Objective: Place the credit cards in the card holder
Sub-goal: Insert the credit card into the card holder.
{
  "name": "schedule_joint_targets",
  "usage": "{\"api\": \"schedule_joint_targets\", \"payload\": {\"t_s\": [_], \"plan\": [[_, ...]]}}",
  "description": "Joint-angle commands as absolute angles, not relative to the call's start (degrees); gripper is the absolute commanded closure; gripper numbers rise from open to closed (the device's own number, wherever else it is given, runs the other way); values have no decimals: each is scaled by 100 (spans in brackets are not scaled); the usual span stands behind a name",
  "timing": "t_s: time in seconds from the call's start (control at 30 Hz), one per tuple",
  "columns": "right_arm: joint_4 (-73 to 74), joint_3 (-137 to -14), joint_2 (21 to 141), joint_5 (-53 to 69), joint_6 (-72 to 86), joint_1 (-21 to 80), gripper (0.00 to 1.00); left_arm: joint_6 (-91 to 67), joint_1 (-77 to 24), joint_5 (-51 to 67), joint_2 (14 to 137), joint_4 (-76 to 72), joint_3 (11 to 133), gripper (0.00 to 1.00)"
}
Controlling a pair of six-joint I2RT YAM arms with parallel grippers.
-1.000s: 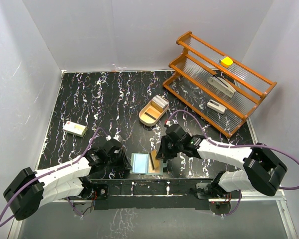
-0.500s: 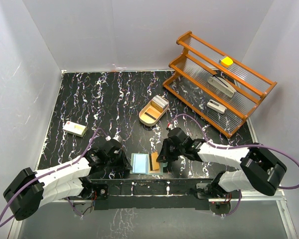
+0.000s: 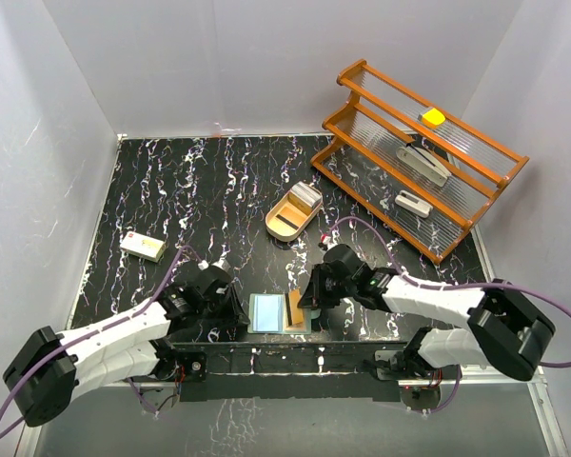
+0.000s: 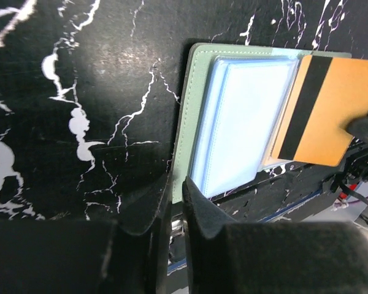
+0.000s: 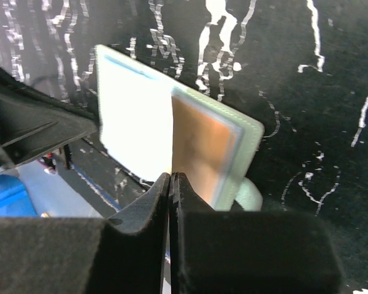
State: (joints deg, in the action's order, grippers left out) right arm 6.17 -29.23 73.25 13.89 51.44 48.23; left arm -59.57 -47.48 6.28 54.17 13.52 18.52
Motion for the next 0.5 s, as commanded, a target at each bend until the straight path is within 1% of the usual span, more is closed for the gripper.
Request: {"api": "schedule_joint_targets", "payload": {"t_s": [0.0, 0.1, 0.27, 0.43, 0.47], "plan": [[208, -2881, 6887, 1557, 5121, 4816, 100, -5934, -4779, 268, 5079, 2027, 2146, 87], [124, -2903, 6817, 1647, 5216, 4816, 100, -5952, -4776, 223, 5014, 2037, 2074, 83], [-243, -2733, 6865, 1772, 5410, 4814, 100, -5874, -4776, 572, 5226, 1579, 1873, 81], [-482, -2614, 7138, 1827, 5431, 4816, 100, -5962, -4777, 686, 5414, 1320, 1788, 81], [-590, -2565, 7184, 1824, 5439, 4816, 100, -5977, -4781, 679, 5424, 1299, 1777, 82]]}}
